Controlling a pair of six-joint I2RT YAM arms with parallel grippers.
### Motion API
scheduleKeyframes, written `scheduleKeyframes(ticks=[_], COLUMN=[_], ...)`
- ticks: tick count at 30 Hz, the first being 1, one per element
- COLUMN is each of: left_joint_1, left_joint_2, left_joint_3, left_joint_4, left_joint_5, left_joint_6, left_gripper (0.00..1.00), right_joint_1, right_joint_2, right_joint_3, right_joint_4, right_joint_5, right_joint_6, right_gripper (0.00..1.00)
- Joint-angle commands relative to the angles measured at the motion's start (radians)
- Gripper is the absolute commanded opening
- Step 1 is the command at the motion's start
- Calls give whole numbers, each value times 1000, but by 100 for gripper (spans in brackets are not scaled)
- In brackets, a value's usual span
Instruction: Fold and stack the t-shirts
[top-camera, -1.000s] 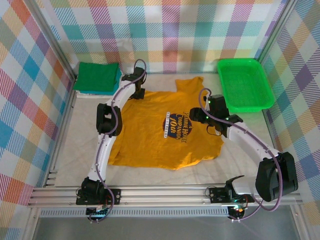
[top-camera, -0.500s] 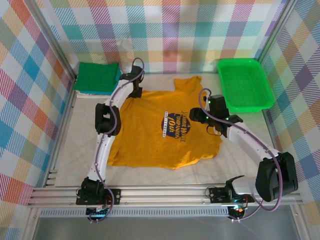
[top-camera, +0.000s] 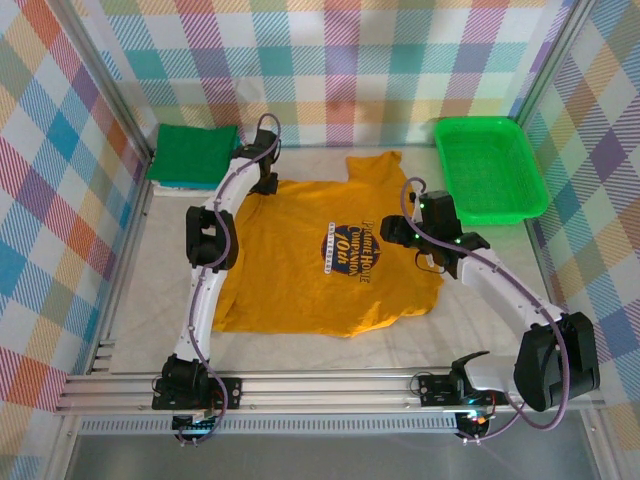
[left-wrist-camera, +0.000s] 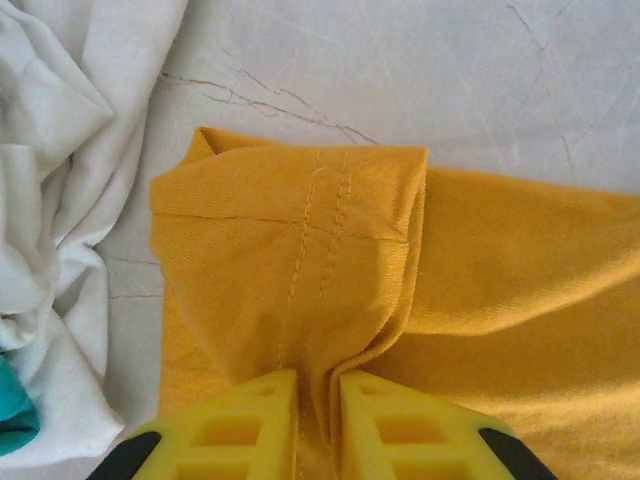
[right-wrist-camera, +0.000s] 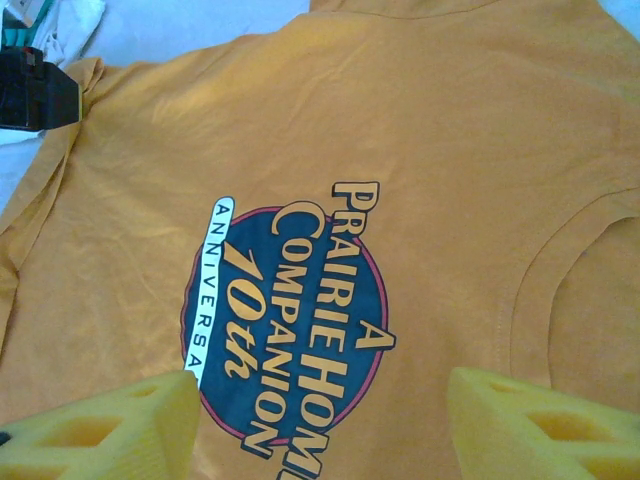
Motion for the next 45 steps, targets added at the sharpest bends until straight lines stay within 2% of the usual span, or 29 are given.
scheduleKeyframes(ticks=[1, 8, 17, 22, 24, 26, 27, 28, 31, 32, 34, 36, 38, 41, 45], left_joint_1=[15, 28, 65, 96, 114, 130, 135, 140, 154, 167, 202, 243, 278, 301, 328], left_joint_2=[-44, -67, -69, -49, -44, -41, -41, -41, -66, -85, -136, -225, -343, -471, -631], left_joint_3=[34, 34, 45, 69, 71, 72, 74, 79, 88, 88, 74, -15, -171, -310, -514], left_joint_4=[-21, -11, 13, 21, 34, 47, 53, 54, 39, 33, 26, 74, 177, 223, 276], left_joint_5=[-24, -51, -42, -56, -53, -54, -64, -79, -105, -105, -76, -23, 1, 11, 43], left_joint_6=[14, 31, 74, 121, 136, 151, 158, 168, 180, 165, 114, 55, 22, -3, -61], left_gripper=[18, 8, 7, 12, 19, 16, 20, 29, 31, 36, 37, 41, 53, 53, 54], right_joint_1=[-9, -9, -9, -8, -10, -13, -11, -11, -12, -12, -12, -13, -13, -17, -33], right_joint_2=[-22, -29, -27, -39, -43, -43, -44, -45, -52, -55, -62, -68, -73, -80, -99], right_joint_3=[-10, -11, -17, -15, -19, -19, -18, -17, -14, -14, -13, -9, -7, -2, 13], right_joint_4=[20, 18, 22, 13, 12, 8, 8, 9, 6, 3, 1, -6, -10, -29, -76], right_joint_5=[-16, -18, -16, -13, -9, -8, -9, -11, -8, -7, -4, 2, 7, 20, 33], right_joint_6=[-1, -1, 0, -1, -1, -1, 1, 2, 5, 5, 3, -1, -4, -1, 14], right_gripper=[66, 66, 67, 67, 67, 67, 67, 67, 67, 67, 67, 67, 68, 72, 72])
